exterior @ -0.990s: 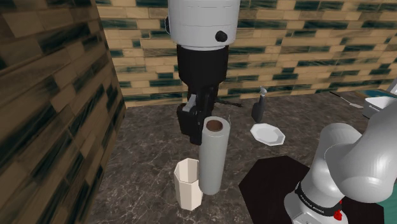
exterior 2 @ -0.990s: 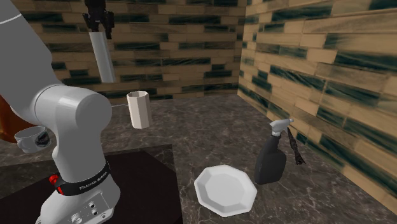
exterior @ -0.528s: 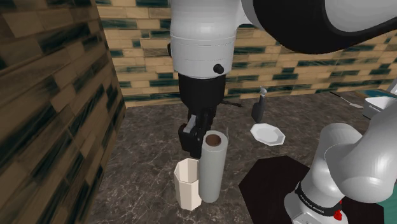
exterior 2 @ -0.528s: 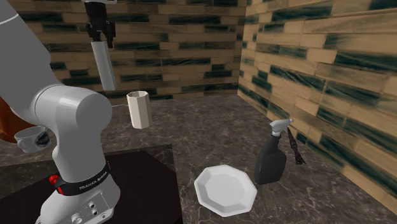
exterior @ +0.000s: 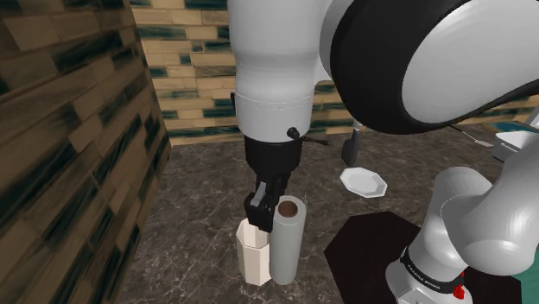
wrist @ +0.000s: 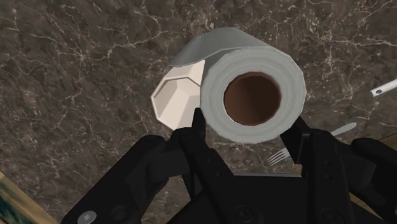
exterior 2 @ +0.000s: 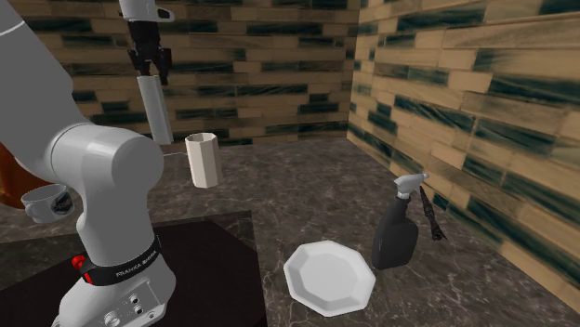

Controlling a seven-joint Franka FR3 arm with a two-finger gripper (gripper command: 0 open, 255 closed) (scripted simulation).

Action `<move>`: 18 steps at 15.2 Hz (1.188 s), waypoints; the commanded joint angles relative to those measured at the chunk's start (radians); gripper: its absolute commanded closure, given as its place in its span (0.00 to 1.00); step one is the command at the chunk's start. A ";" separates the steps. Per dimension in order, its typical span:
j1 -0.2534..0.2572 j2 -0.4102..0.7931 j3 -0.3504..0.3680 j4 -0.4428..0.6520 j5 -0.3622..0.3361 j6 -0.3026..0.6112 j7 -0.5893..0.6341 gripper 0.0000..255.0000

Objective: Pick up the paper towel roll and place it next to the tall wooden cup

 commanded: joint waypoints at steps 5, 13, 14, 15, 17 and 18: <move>0.004 0.001 0.010 -0.080 0.006 0.082 0.001 1.00; 0.007 0.014 0.025 -0.176 0.011 0.191 0.003 1.00; 0.008 0.017 0.027 -0.187 0.011 0.205 0.004 1.00; 0.008 0.020 0.029 -0.198 0.011 0.219 0.004 1.00; 0.008 0.027 0.034 -0.220 0.012 0.247 0.006 1.00; 0.008 0.031 0.036 -0.230 0.012 0.261 0.006 1.00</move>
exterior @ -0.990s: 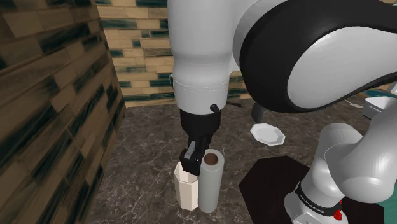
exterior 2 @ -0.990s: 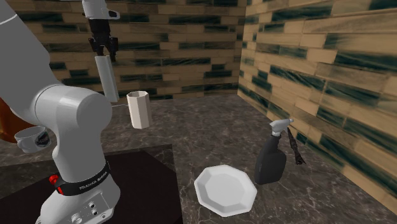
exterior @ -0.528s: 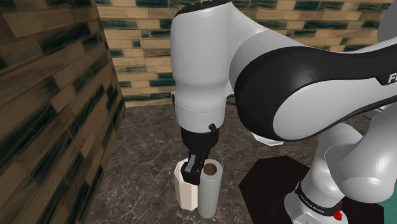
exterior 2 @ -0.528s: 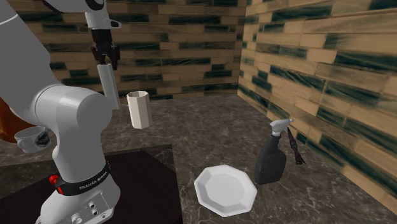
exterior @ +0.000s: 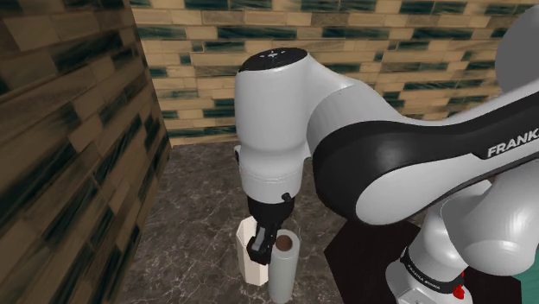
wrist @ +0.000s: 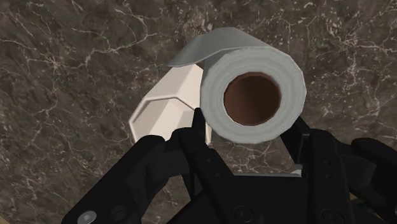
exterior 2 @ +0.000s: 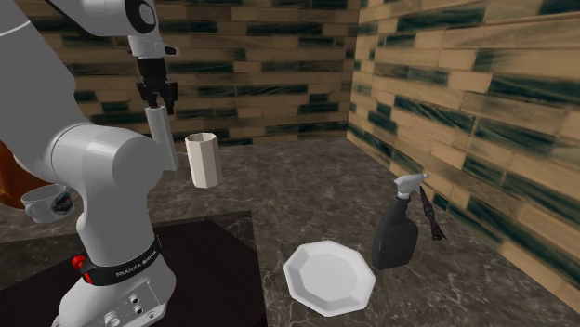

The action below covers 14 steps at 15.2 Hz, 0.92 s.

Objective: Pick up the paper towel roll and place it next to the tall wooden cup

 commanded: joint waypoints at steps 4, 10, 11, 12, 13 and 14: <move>0.000 0.021 0.012 -0.051 -0.001 0.072 0.005 1.00; -0.002 0.057 0.028 -0.105 -0.006 0.160 0.014 1.00; -0.003 0.064 0.031 -0.113 -0.007 0.175 0.016 1.00; -0.003 0.071 0.033 -0.121 -0.009 0.190 0.018 1.00; -0.004 0.079 0.036 -0.129 -0.011 0.205 0.020 1.00; -0.005 0.087 0.039 -0.136 -0.013 0.220 0.023 1.00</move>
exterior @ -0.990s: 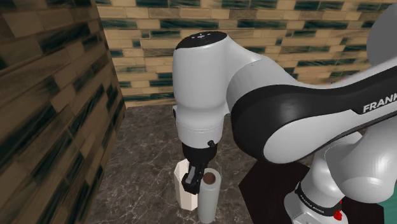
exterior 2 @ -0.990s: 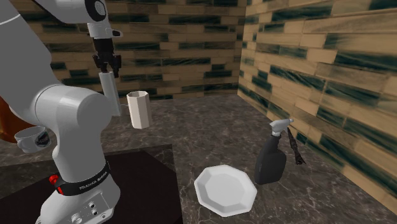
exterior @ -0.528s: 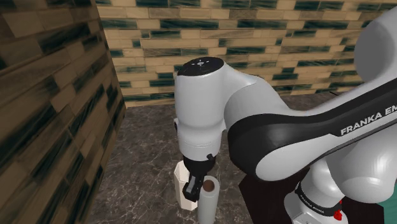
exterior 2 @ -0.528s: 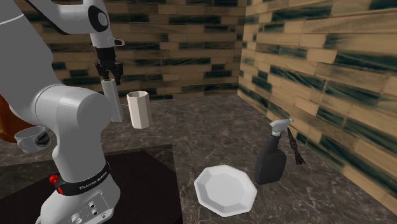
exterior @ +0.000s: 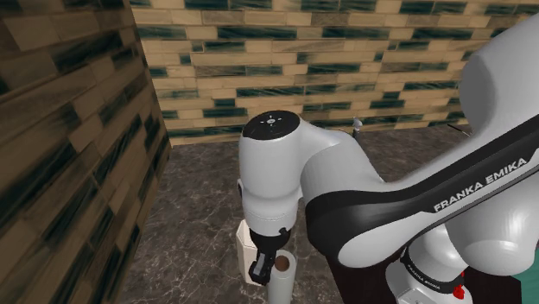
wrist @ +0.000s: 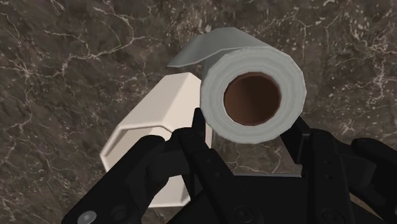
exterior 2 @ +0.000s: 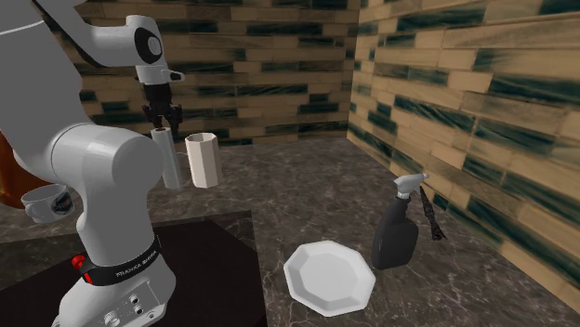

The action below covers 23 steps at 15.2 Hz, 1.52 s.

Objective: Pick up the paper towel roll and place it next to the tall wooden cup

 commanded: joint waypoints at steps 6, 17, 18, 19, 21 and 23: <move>-0.001 0.015 0.006 -0.014 -0.004 0.029 0.006 1.00; 0.002 -0.020 -0.006 0.027 0.005 -0.046 -0.004 0.00; 0.003 -0.036 -0.012 0.050 0.007 -0.083 -0.007 0.00; 0.004 -0.046 -0.017 0.068 0.009 -0.111 -0.009 0.00; 0.004 -0.046 -0.017 0.068 0.009 -0.111 -0.009 0.00; 0.004 -0.046 -0.017 0.068 0.009 -0.111 -0.009 0.00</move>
